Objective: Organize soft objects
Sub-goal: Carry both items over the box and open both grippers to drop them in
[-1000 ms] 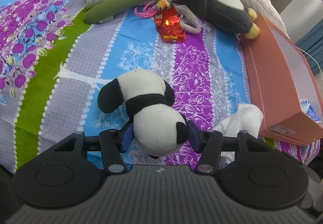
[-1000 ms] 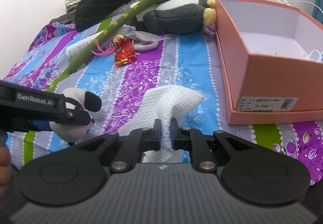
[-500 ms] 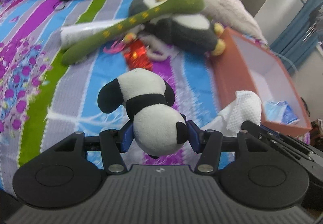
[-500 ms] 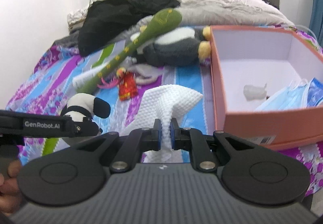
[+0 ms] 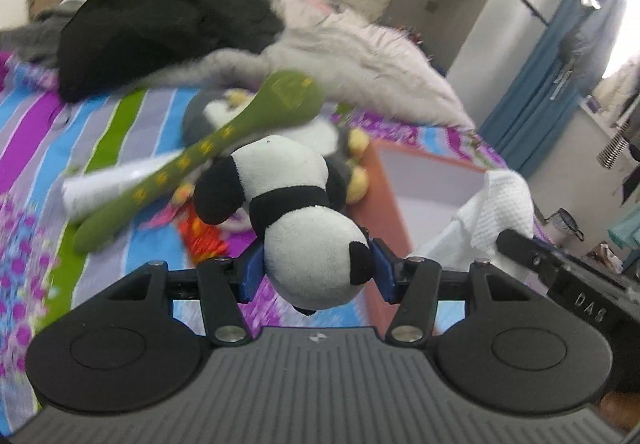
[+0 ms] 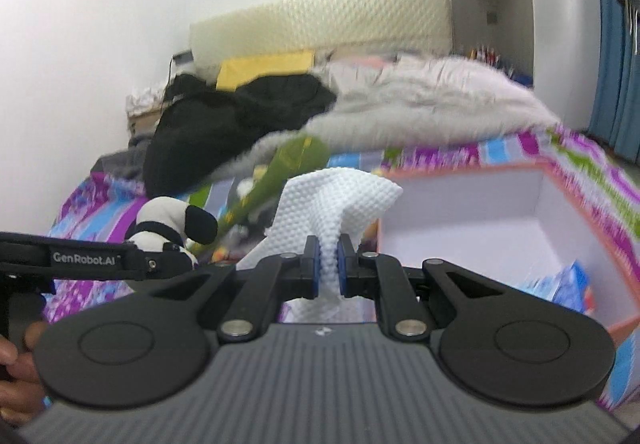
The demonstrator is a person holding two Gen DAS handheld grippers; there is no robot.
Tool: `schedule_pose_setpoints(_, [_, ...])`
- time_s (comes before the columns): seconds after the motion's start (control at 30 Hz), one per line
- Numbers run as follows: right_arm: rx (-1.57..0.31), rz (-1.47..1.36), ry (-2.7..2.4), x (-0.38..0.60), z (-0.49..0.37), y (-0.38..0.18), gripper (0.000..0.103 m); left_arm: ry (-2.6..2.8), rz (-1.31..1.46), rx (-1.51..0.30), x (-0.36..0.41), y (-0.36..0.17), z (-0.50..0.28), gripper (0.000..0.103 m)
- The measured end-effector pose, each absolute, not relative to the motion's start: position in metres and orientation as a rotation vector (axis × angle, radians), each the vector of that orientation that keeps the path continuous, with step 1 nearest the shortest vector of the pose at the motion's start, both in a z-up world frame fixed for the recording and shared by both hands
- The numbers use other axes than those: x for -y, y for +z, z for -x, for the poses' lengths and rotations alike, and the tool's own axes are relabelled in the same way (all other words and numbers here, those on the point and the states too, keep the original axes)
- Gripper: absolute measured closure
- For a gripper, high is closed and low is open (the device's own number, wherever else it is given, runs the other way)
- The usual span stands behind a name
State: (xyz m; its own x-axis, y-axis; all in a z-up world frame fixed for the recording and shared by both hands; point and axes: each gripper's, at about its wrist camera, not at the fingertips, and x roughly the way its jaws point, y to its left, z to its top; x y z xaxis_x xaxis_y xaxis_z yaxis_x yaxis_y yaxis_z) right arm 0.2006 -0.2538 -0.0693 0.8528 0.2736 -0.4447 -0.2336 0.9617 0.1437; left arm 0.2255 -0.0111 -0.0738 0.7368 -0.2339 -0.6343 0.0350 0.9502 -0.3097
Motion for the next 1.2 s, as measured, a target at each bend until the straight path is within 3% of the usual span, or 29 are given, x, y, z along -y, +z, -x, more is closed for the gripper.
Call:
schedule_pose_setpoints(0.2, [-0.429, -0.114, 0.228, 0.288, -0.225, -0.040, 0.090, -0.249, 0.280, -0.715, 0.047, -0.042, -0.259, 0.042])
schedule_pose_setpoints(0.57, [-0.587, -0.159, 0.110, 0.360, -0.279, -0.050, 0.090, -0.417, 0.143, -0.817, 0.159, -0.032, -0.333, 0.042])
schedule_pose_setpoints(0.87, [-0.798, -0.168, 0.039, 0.392, -0.333, -0.105, 0.090, -0.437, 0.066, -0.988, 0.234, -0.077, -0.396, 0.042])
schedule_pose_setpoints(1.2, [-0.933, -0.190, -0.003, 0.419, -0.352, -0.158, 0.089, -0.423, 0.055, -1.148, 0.255, -0.140, -0.433, 0.042])
